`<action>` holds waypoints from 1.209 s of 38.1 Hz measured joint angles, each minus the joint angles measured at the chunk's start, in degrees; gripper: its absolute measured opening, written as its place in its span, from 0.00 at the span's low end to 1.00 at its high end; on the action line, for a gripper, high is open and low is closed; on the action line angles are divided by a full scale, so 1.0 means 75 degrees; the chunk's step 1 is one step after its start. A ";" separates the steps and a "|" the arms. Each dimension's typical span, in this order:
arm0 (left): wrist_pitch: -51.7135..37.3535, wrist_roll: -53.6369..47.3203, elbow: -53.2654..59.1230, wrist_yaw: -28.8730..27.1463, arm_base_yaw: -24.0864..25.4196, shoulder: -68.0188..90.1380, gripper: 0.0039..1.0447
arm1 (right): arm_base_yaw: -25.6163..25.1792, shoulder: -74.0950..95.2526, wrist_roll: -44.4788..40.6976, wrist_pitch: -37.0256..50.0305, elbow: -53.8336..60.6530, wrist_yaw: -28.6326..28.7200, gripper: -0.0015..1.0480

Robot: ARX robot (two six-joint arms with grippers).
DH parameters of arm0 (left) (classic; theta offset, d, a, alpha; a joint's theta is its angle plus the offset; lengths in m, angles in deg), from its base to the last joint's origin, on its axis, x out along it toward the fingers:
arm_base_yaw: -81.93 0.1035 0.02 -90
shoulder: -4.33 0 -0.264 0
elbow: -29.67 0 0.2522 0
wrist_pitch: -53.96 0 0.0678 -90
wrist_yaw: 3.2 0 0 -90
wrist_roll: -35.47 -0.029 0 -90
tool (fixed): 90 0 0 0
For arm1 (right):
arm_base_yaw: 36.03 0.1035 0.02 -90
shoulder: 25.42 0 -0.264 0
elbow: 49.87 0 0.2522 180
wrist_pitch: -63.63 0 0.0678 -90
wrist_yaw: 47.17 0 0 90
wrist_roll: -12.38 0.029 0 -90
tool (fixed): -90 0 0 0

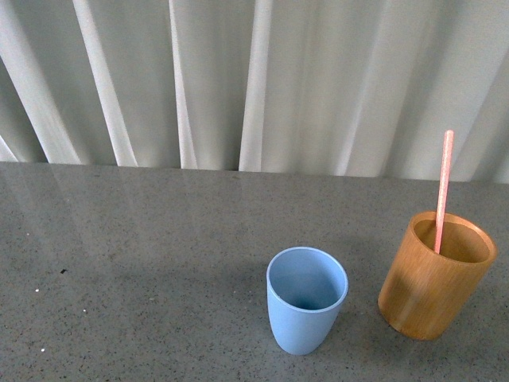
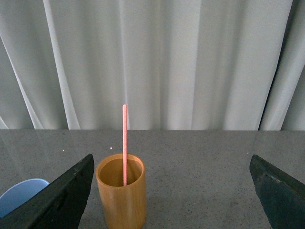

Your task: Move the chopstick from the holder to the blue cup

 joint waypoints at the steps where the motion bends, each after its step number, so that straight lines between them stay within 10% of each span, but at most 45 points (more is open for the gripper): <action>1: 0.0041 0.0000 0.0122 0.0026 0.0052 -0.0160 0.03 | 0.0000 0.0000 0.0000 0.0000 0.0000 0.0000 0.90; 46: 0.3558 0.0000 0.1361 0.0726 0.0761 -0.5123 0.03 | 0.0000 0.0000 0.0003 0.0000 0.0000 -0.0003 0.90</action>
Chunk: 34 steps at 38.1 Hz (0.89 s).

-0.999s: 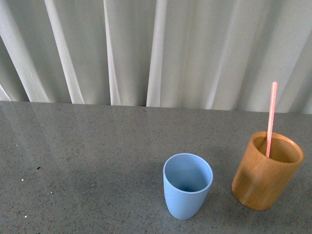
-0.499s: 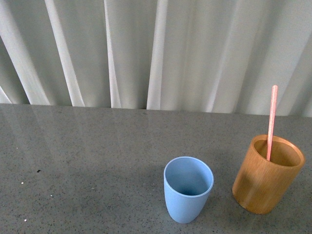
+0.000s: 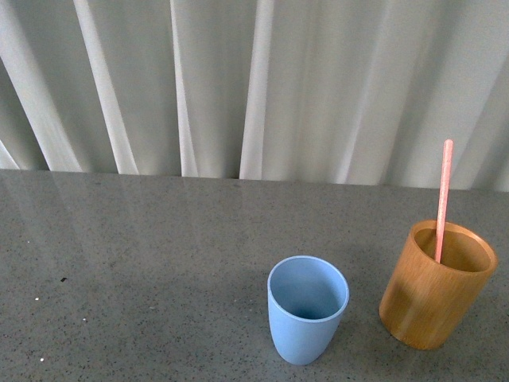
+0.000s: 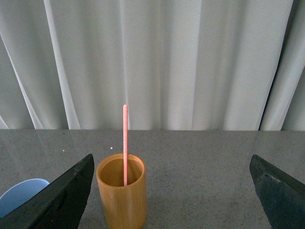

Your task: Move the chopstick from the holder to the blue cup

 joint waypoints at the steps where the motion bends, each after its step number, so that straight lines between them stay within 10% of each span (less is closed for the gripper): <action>1: 0.0064 0.0003 0.0000 0.0000 0.0000 -0.0070 0.03 | 0.0000 0.0000 0.0000 0.0000 0.0000 0.0003 0.90; 25: 0.2020 0.0006 0.0000 0.0017 0.0000 -0.1961 0.04 | 0.0000 0.0000 -0.0003 0.0000 0.0000 0.0000 0.90; 34: 0.2020 0.0006 0.0000 0.0017 0.0000 -0.1961 0.39 | 0.0000 0.0000 -0.0003 0.0000 0.0000 0.0003 0.90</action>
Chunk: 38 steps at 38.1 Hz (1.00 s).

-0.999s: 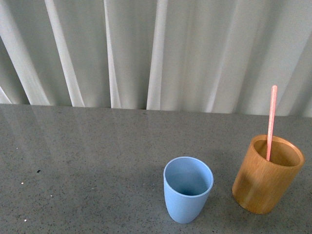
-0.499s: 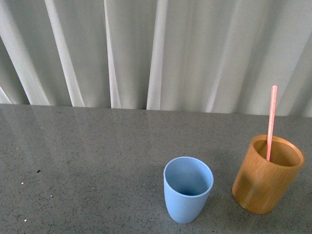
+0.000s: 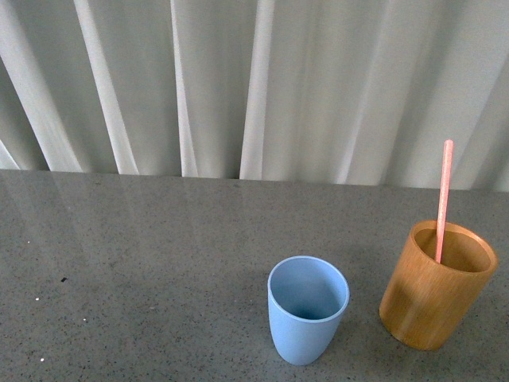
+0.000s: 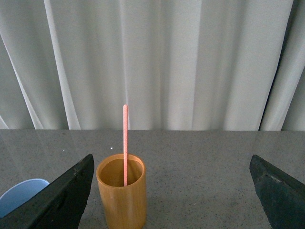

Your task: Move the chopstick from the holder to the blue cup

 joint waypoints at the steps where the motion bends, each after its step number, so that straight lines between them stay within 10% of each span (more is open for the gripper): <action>1: 0.0000 0.0000 0.0000 0.0000 0.0000 0.0000 0.44 | 0.0000 0.0000 0.0000 0.0000 0.0000 0.0000 0.90; 12: 0.0000 -0.0006 0.0000 0.0000 0.0000 0.0000 0.95 | 0.0000 0.0000 0.0000 0.0000 0.0000 -0.0003 0.90; 29: 0.0000 -0.0003 0.0000 0.0000 0.0000 0.0000 0.94 | 0.0003 0.0009 0.0003 -0.0015 -0.0006 -0.0023 0.90; 33: 0.0000 -0.0003 0.0000 0.0003 0.0000 -0.0003 0.94 | 0.0079 0.1891 0.0711 -0.1769 -0.0801 -0.0752 0.90; 38: 0.0000 -0.0003 0.0000 0.0000 0.0000 -0.0003 0.94 | 0.0076 0.3684 0.0740 -0.0382 -0.0874 -0.0163 0.90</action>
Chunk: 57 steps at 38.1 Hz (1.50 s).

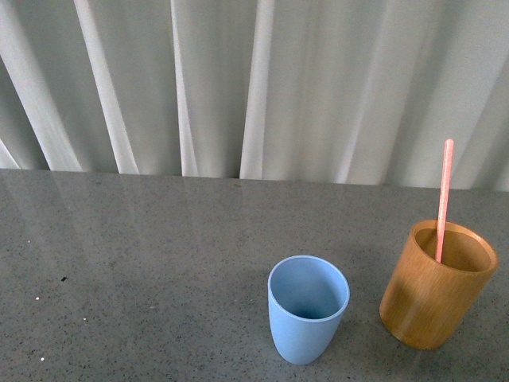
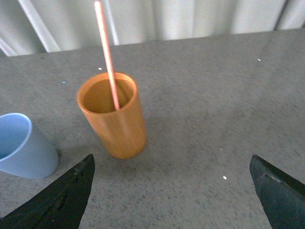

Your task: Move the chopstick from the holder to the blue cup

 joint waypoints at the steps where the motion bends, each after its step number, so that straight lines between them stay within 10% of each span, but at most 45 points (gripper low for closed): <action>1: 0.0000 0.0000 0.0000 0.0000 0.0000 0.0000 0.94 | -0.0026 0.0391 -0.0050 0.0437 -0.0015 0.0245 0.90; 16: 0.0000 0.0000 0.0000 0.0000 0.0000 0.0000 0.94 | -0.0125 0.6152 -0.0431 0.5520 -0.1049 0.1250 0.90; 57: 0.0000 0.0000 0.0000 0.0000 0.0000 0.0000 0.94 | 0.0431 1.0200 -0.0734 0.6073 -0.4202 0.1233 0.90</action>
